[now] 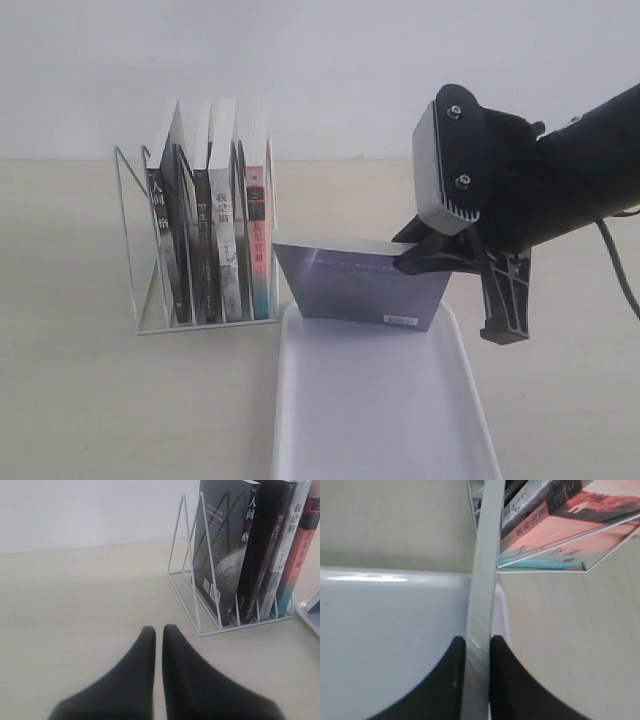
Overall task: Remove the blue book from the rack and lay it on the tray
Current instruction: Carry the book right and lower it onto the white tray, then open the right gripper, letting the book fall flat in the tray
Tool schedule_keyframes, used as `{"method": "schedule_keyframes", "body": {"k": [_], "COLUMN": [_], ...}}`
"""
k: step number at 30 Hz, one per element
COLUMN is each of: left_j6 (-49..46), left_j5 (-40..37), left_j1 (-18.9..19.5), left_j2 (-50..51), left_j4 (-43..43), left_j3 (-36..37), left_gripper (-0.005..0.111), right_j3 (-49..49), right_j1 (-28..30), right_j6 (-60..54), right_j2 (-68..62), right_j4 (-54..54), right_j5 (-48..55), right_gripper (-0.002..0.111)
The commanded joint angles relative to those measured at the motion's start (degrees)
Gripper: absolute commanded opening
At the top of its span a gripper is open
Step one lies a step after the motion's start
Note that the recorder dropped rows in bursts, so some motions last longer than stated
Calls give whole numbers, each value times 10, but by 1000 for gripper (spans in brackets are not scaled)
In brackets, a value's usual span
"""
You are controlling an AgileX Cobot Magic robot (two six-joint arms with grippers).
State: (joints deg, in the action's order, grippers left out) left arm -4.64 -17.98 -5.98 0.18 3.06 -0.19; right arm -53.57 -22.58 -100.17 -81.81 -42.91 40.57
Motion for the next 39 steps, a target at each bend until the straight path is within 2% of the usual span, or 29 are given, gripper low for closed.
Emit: {"method": "schedule_keyframes", "body": {"k": [1, 14, 17, 18, 19, 22, 29, 32, 35, 39], "left_j6": [4, 4, 4, 4, 4, 4, 4, 4, 4, 4], "left_j5": [0, 0, 0, 0, 0, 0, 0, 0, 0, 0], "left_j1": [2, 2, 2, 2, 2, 2, 2, 2, 2, 2], "left_j2": [-2, -2, -2, -2, -2, -2, -2, -2, -2, -2], "left_j4": [0, 0, 0, 0, 0, 0, 0, 0, 0, 0], "left_j3": [2, 2, 2, 2, 2, 2, 2, 2, 2, 2], "left_gripper": [5, 5, 5, 5, 5, 5, 5, 5, 5, 5], "right_j3": [3, 3, 3, 3, 3, 3, 3, 3, 3, 3], "right_j1": [4, 3, 3, 3, 3, 3, 3, 3, 3, 3], "right_j6": [29, 46, 61, 66, 77, 85, 87, 87, 87, 108], "right_j2": [-12, -12, -12, -12, -12, -12, -11, -5, 15, 75], "right_j4": [67, 53, 48, 47, 47, 41, -58, -59, -61, -63], "right_j5": [0, 47, 47, 47, 47, 47, 53, 55, 53, 26], "right_gripper": [0, 3, 12, 17, 27, 39, 41, 43, 54, 54]}}
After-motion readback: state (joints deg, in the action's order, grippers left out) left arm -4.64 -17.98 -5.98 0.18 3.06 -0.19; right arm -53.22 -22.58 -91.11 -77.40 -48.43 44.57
